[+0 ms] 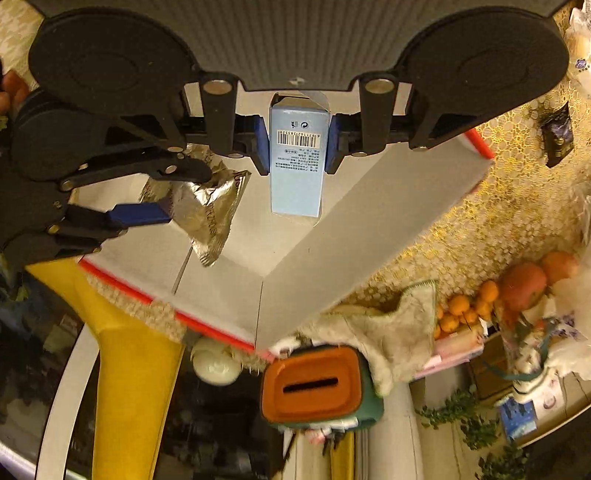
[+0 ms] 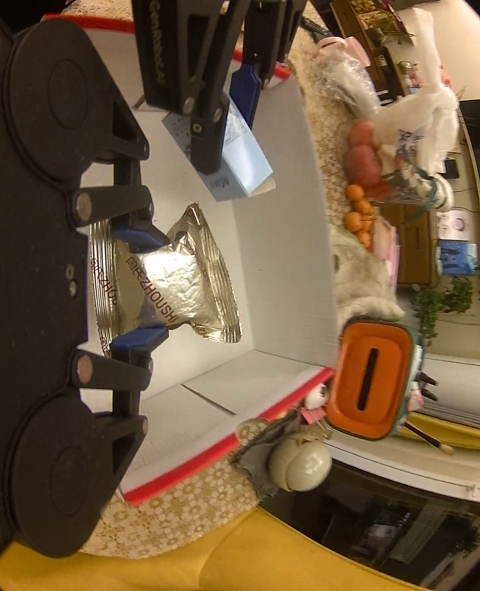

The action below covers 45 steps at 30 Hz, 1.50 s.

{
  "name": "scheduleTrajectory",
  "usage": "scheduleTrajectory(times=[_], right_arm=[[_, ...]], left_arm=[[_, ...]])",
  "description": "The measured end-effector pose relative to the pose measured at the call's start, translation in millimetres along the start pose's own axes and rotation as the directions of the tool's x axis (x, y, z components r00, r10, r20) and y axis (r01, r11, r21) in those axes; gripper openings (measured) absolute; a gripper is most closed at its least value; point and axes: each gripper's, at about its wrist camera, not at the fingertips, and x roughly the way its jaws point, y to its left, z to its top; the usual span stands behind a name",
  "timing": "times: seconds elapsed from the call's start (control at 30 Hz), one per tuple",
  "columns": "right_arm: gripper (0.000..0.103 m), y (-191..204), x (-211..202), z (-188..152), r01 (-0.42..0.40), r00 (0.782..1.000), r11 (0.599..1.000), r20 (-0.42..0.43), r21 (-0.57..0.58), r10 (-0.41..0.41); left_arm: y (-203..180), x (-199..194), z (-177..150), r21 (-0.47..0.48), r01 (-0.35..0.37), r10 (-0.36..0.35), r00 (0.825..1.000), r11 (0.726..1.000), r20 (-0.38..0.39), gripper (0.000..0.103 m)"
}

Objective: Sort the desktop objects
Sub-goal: 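Open the right tool dropping the foil bag while the left tool releases the box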

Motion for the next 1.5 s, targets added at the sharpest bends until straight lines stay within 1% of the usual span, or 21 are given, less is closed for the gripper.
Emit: scheduleTrajectory(times=[0.13, 0.23, 0.37, 0.5, 0.57, 0.73, 0.8, 0.87, 0.93, 1.17, 1.33, 1.5], right_arm=[[0.044, -0.1, 10.1, -2.9, -0.017, 0.999, 1.0, -0.045, -0.02, 0.016], [0.044, 4.2, 18.5, -5.0, 0.004, 0.997, 0.999, -0.076, -0.05, -0.007], [0.044, 2.6, 23.2, -6.0, -0.008, 0.996, 0.999, -0.087, -0.049, 0.004], [0.044, 3.3, 25.0, -4.1, -0.011, 0.996, 0.998, -0.088, -0.056, 0.006], [0.045, 2.9, 26.3, -2.7, -0.01, 0.996, 0.998, -0.091, -0.057, 0.005], [0.049, 2.5, 26.9, -3.6, -0.012, 0.995, 0.998, -0.101, -0.069, 0.005], [0.054, 1.9, 23.3, -4.3, -0.017, 0.996, 0.998, -0.086, -0.068, 0.011], [0.056, 1.4, 18.0, -3.5, -0.016, 0.997, 0.998, -0.071, -0.068, 0.011], [0.056, 1.8, 11.2, -3.0, -0.015, 0.998, 0.997, -0.058, -0.071, 0.01], [0.056, 6.0, -13.0, -3.4, -0.016, 1.0, 0.998, -0.027, -0.059, 0.015], [0.056, 13.2, -36.6, -6.8, -0.032, 0.999, 0.998, 0.004, -0.055, 0.032], [0.056, 30.0, -66.0, -8.8, -0.054, 0.997, 0.996, 0.044, -0.064, 0.057]], left_arm=[[-1.6, 20.7, -0.2, 0.007, 0.003, -0.003, 0.998, 1.0, -0.063, 0.029], [-4.4, 33.5, 1.0, 0.014, 0.004, -0.002, 0.994, 1.0, -0.109, 0.029], [-4.7, 45.3, -0.2, 0.018, -0.003, 0.006, 0.988, 1.0, -0.157, 0.029], [0.7, 50.0, 0.8, -0.018, 0.004, -0.008, 0.982, 1.0, -0.19, 0.029], [2.6, 53.1, 1.1, -0.037, 0.008, -0.016, 0.975, 0.999, -0.22, 0.03], [5.4, 46.9, -0.1, -0.056, 0.018, -0.029, 0.979, 0.998, -0.201, 0.03], [5.6, 40.9, 0.0, -0.064, 0.033, -0.044, 0.982, 0.997, -0.185, 0.03], [5.0, 32.7, 0.1, -0.066, 0.044, -0.054, 0.985, 0.997, -0.163, 0.03], [4.3, 24.2, 0.3, -0.069, 0.058, -0.068, 0.987, 0.996, -0.146, 0.03], [0.7, -7.5, -2.6, -0.067, 0.064, -0.071, 0.992, 0.996, -0.1, 0.03], [1.9, -39.8, -10.2, -0.075, 0.066, -0.069, 0.997, 0.995, -0.046, 0.03], [7.5, -74.9, -20.8, -0.084, 0.055, -0.054, 0.998, 0.995, 0.012, 0.03]])
